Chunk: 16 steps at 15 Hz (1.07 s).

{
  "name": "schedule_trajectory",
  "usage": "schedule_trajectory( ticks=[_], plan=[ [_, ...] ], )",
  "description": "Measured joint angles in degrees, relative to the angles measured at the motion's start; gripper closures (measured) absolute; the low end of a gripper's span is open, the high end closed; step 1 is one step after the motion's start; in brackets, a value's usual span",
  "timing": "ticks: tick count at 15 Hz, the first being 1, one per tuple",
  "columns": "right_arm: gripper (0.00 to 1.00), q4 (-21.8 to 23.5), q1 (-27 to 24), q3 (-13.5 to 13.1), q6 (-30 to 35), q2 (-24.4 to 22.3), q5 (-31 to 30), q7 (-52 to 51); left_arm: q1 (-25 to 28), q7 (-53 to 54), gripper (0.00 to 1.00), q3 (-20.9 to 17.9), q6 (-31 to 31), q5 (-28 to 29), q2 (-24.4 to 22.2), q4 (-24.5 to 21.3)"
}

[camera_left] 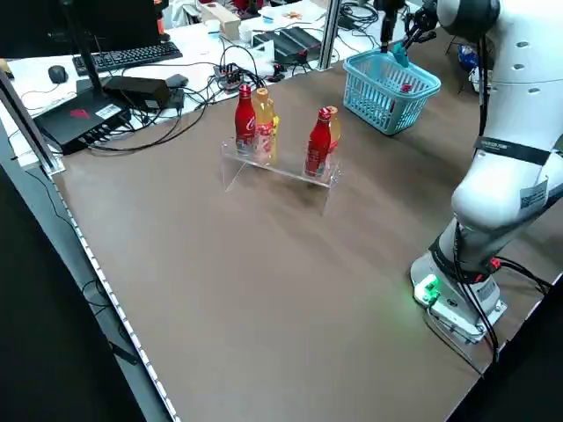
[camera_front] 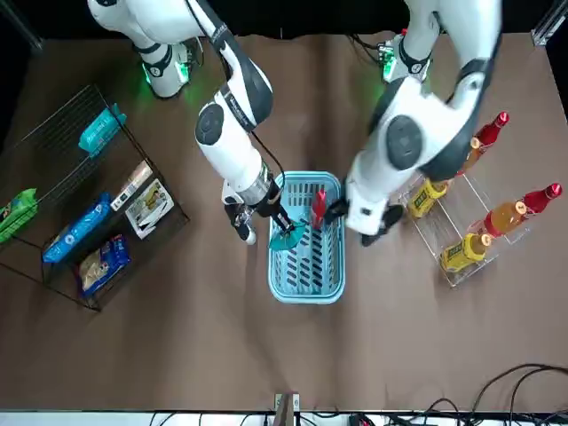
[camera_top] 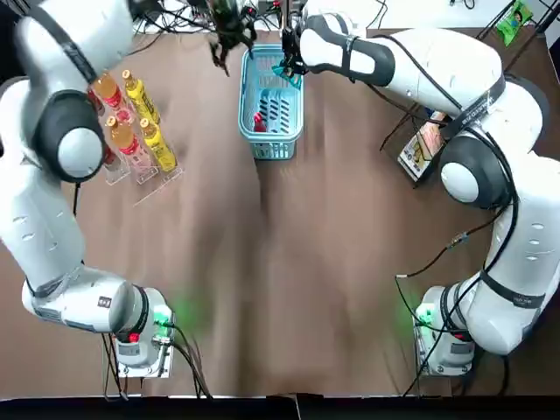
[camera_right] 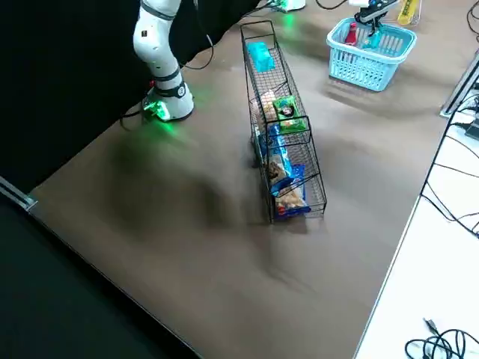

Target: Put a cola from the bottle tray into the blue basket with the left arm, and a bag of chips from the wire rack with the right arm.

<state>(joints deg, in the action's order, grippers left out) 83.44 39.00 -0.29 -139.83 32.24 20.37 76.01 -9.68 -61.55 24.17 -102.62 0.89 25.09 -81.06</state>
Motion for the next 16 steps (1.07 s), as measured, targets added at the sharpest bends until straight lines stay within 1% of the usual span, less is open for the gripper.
schedule_trajectory(
  ticks=[3, 5, 6, 7, 8, 9, 12, 14, 15, 16],
  plan=[
    [0.86, -0.01, 0.54, 0.11, -1.99, 0.77, 0.09, 1.70, 5.16, 14.93, 0.00, -0.26, 7.06, 1.01, -4.81, 0.01],
    [0.82, -0.06, 0.80, 0.13, -2.93, 1.03, 0.09, 2.14, 7.30, 25.98, 0.00, -0.26, 11.17, 5.69, -6.47, -0.01],
    [0.81, -0.09, 0.89, 0.14, -3.09, 1.08, 0.09, 2.18, 7.54, 29.55, 0.00, -0.25, 12.47, 7.58, -6.89, -0.01],
    [0.75, -0.11, 0.91, 0.13, -3.15, 1.08, 0.10, 2.19, 7.48, 31.61, 0.00, -0.23, 13.19, 8.56, -7.15, -0.02],
    [0.66, -0.16, 0.89, 0.04, -3.17, 1.08, 0.10, 2.19, 7.38, 32.68, 0.00, -0.15, 13.40, 9.08, -7.40, -0.03],
    [0.62, -0.21, 0.83, -0.06, -3.16, 1.08, 0.10, 2.19, 7.35, 33.26, 0.00, -0.04, 13.47, 9.31, -7.69, -0.02],
    [0.60, -0.33, 0.30, -0.41, -3.04, 1.08, 0.10, 1.87, 7.77, 33.49, 0.00, -0.01, 13.47, 9.63, -8.78, 0.05],
    [0.60, -0.40, -0.83, -0.61, -0.24, 1.07, 0.08, -1.62, 8.50, 35.02, 0.00, -0.48, 13.45, 9.68, -9.88, 0.16],
    [0.60, -0.57, -1.78, -0.76, 2.57, 1.04, 0.08, -4.87, 8.38, 37.30, 0.00, -1.84, 13.45, 9.68, -10.84, 0.23],
    [0.60, -1.57, -4.52, -1.00, 9.05, 0.38, 0.10, -12.59, 7.01, 43.01, 0.00, -7.03, 13.49, 8.10, -13.71, 0.32]
  ],
)
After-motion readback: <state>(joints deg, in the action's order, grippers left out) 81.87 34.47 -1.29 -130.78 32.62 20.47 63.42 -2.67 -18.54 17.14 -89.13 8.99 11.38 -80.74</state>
